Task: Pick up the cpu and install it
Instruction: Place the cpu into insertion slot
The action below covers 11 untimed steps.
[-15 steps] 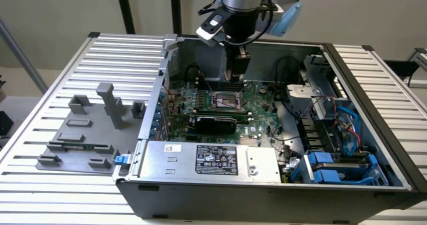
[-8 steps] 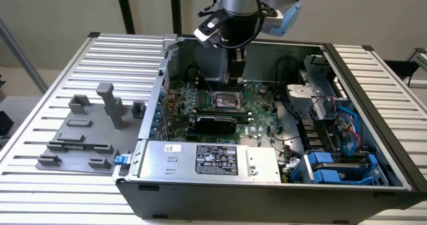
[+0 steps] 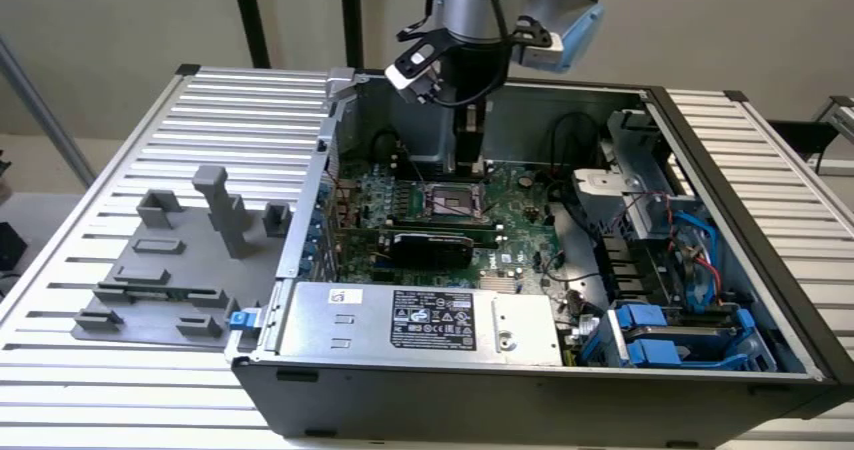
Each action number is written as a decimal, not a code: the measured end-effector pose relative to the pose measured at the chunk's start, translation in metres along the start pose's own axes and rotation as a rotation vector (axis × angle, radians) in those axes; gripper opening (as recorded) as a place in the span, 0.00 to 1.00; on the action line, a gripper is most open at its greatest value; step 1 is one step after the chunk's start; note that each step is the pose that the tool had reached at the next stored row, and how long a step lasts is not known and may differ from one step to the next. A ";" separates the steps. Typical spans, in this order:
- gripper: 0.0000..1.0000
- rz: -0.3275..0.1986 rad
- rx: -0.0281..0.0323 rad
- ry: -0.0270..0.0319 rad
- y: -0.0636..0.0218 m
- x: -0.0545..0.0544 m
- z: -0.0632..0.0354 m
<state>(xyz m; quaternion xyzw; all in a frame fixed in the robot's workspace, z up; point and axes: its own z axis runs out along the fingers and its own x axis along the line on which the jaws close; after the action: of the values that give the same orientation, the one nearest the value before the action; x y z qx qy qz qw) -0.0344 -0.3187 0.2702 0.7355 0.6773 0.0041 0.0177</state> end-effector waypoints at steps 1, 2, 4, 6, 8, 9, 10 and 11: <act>0.55 0.000 -0.0030 0.0003 -0.0002 0.000 0.0015; 0.55 -0.001 -0.0059 0.0007 -0.0008 0.000 0.0029; 0.55 -0.004 -0.0136 0.0025 -0.0030 -0.001 0.0049; 0.55 -0.007 -0.0199 0.0038 -0.0061 -0.003 0.0073; 0.55 -0.013 -0.0238 0.0048 -0.0083 -0.005 0.0103; 0.55 -0.016 -0.0242 0.0049 -0.0086 -0.006 0.0117; 0.55 -0.019 -0.0247 0.0049 -0.0089 -0.006 0.0132; 0.55 -0.022 -0.0256 0.0052 -0.0095 -0.007 0.0148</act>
<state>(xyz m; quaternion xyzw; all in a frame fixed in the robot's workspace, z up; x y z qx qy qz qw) -0.0440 -0.3247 0.2552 0.7277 0.6853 0.0145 0.0254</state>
